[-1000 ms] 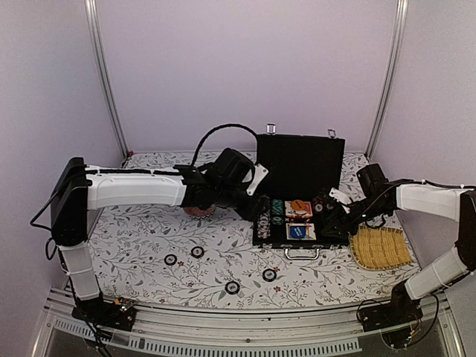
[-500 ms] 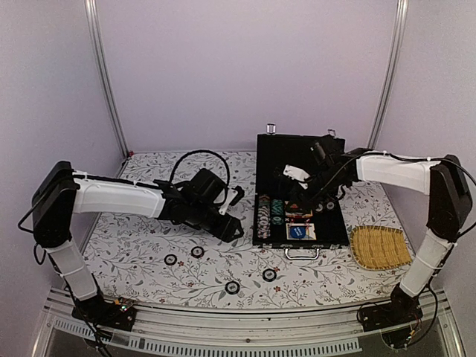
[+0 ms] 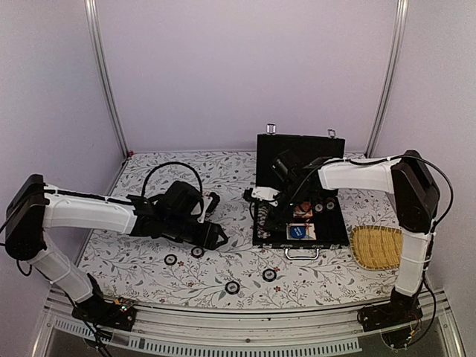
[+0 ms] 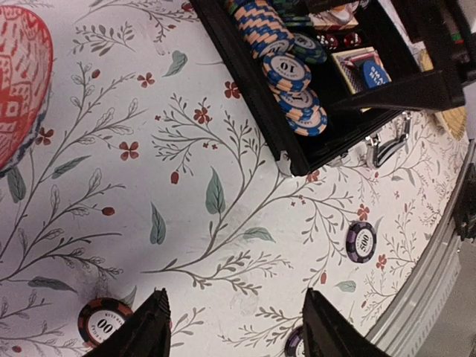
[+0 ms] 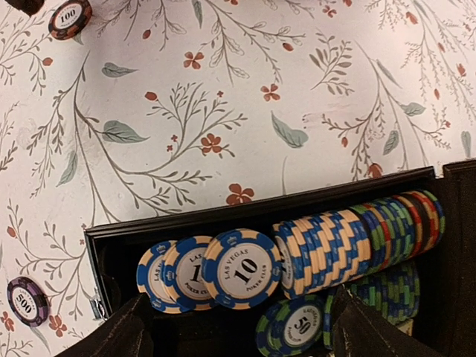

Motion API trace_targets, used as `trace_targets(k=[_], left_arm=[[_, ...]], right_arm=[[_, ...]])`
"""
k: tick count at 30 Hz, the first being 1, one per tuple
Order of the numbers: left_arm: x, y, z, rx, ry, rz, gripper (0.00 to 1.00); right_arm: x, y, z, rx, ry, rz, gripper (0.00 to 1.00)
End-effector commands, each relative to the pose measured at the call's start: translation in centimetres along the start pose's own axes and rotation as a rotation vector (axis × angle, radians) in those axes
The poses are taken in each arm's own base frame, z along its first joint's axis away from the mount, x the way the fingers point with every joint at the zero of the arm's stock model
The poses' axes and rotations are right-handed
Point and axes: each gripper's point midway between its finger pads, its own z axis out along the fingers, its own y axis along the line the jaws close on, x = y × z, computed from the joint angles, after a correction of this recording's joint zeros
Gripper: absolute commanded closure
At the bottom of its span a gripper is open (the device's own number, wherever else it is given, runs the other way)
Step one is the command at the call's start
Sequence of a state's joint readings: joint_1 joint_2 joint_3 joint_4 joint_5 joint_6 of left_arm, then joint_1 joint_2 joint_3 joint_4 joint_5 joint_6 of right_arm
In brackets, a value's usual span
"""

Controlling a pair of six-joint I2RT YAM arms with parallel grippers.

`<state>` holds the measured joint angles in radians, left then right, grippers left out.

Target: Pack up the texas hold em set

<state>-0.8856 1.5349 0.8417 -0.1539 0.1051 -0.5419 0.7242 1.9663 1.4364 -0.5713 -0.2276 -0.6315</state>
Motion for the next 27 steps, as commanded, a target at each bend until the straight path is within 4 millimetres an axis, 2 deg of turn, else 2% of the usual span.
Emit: trace_targets(k=[1, 5, 11, 18, 21, 27], left_arm=[[-1.2, 0.6, -1.0, -0.017, -0.065, -0.029, 0.38], [-1.1, 0.9, -1.1, -0.030, -0.066, -0.025, 0.39], [-1.0, 1.0, -1.1, -0.028, -0.073, -0.030, 0.39], [-0.7, 1.3, -1.1, -0.038, -0.069, -0.026, 0.39], [-0.7, 1.4, -1.1, -0.041, -0.070, -0.026, 0.39], [-0.6, 1.5, -0.9, -0.046, -0.070, -0.026, 0.40]], right_arm=[[-0.5, 1.1, 1.3, -0.030, 0.030, -0.039, 0.15], [-0.2, 2.1, 2.4, -0.051, 0.065, -0.066, 0.14], [0.9, 1.9, 3.5, -0.017, 0.131, -0.081, 0.14], [1.2, 2.8, 2.5, -0.041, 0.151, -0.107, 0.13], [1.3, 2.9, 2.1, -0.023, 0.160, -0.137, 0.06], [2.7, 2.2, 2.9, 0.063, 0.234, -0.193, 0.00]])
